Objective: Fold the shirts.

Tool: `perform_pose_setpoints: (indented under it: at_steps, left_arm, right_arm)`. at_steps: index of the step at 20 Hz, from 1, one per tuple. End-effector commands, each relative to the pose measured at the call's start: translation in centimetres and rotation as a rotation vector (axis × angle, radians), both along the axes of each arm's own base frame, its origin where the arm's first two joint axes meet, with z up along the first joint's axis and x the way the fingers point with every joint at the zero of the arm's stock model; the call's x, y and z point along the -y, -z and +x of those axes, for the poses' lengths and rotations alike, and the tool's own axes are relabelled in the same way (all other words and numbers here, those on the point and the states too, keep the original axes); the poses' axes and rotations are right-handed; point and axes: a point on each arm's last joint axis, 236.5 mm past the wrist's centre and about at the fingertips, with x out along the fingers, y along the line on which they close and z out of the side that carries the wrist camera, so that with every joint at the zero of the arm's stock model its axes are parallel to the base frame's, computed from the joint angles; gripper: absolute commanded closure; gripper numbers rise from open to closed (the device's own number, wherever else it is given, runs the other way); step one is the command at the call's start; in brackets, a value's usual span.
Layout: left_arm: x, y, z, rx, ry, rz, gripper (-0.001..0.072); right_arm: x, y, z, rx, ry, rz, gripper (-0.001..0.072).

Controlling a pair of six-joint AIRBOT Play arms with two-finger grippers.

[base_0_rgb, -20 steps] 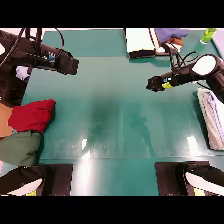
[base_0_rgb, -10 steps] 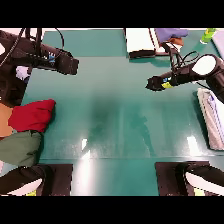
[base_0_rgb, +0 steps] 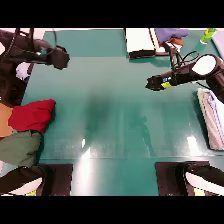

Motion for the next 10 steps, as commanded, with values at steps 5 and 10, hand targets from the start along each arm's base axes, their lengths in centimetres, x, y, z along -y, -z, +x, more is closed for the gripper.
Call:
perform_pose_setpoints:
  at_steps: [5,10]
  left_arm:
    - [-17.1,15.2,-2.4,-0.359,-0.430,0.144,0.0096]
    - [-20.2,23.5,-5.7,-0.521,-0.530,0.048,0.0096]
  right_arm:
    - [0.0,-0.1,0.2,0.006,0.003,0.002,0.0693]
    - [0.0,-0.1,0.2,0.007,0.003,0.002,0.0693]
